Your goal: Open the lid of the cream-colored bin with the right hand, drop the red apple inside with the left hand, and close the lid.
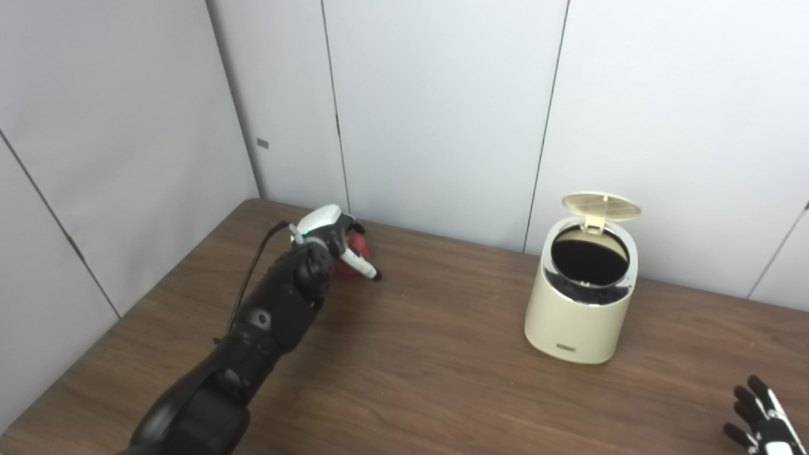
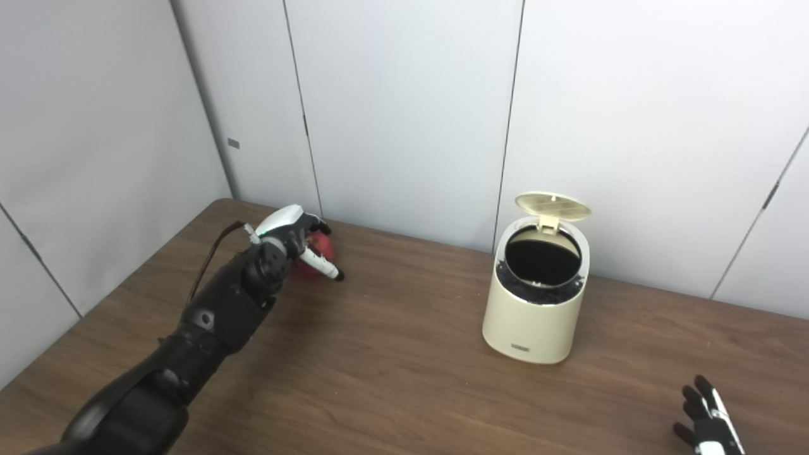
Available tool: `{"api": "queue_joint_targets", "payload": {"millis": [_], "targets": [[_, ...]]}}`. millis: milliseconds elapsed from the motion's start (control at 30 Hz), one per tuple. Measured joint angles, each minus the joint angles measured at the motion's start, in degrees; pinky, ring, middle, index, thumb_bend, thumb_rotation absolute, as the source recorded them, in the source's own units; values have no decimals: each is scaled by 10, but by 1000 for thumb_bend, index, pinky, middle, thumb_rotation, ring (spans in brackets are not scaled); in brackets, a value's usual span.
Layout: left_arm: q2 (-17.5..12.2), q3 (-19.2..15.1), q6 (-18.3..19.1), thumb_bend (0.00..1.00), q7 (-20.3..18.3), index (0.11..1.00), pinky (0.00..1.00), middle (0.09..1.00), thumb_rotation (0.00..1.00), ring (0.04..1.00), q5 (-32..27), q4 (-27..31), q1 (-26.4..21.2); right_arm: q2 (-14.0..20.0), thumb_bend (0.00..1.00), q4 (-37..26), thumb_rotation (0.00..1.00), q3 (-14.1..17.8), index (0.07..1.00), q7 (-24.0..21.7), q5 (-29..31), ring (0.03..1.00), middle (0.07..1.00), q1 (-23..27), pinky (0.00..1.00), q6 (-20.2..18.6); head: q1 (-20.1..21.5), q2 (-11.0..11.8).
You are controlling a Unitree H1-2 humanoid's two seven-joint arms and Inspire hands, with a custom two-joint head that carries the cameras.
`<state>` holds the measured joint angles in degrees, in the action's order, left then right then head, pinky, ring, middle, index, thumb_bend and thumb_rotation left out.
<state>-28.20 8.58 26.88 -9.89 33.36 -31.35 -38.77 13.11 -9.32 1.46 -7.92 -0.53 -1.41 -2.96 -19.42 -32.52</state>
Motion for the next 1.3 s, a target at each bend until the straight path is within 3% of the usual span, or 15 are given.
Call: {"api": "queue_joint_targets", "payload": {"millis": [100,133,200,233,333,467,667,700,767,833,933,1300], "targets": [[7,-19,-1,795,19,728,408,678,3,507,-19,-17,-7,1,380,4,1000,0,958,0,-1,947,948,1,858,5,1,1],[10,-25,-1,673,23,707,392,587,1,476,-23,-23,-9,1,384,6,1000,0,956,0,-1,940,942,1,848,8,1,1],[13,-28,-1,579,23,681,361,513,0,430,-26,-27,-11,2,388,9,1000,0,957,0,-4,932,937,1,838,13,2,1],[16,-28,0,530,23,604,371,486,0,406,-25,-29,-11,2,386,9,1000,0,960,1,-5,934,937,2,836,13,4,0],[20,-15,0,502,23,538,354,463,0,389,-15,-34,-11,2,400,9,1000,2,965,1,-4,933,934,2,834,13,6,-1],[20,-4,0,501,32,519,332,448,0,387,0,-34,-12,2,438,14,1000,3,962,1,3,930,926,3,831,16,6,-1],[21,-23,0,496,45,539,320,453,0,363,14,-13,-8,2,457,18,1000,3,961,1,6,940,928,3,851,21,22,-2],[21,-28,0,499,49,516,360,475,0,380,17,-5,-7,2,436,19,1000,3,963,1,9,941,928,3,857,22,28,-1],[28,-49,0,501,72,498,396,493,0,398,12,19,-2,1,430,25,1000,3,962,1,12,937,925,3,856,28,32,0],[35,-67,-1,477,92,495,320,524,0,418,-4,52,7,1,439,26,1000,1,963,1,13,934,920,3,855,29,40,0],[58,-98,-7,469,122,502,292,538,0,419,-29,141,41,-1,455,29,1000,0,960,1,14,931,918,3,862,33,62,2],[166,-129,-6,470,160,535,321,479,0,396,-71,367,89,-8,457,35,1000,-11,942,12,1,925,912,2,868,38,121,8]]}}
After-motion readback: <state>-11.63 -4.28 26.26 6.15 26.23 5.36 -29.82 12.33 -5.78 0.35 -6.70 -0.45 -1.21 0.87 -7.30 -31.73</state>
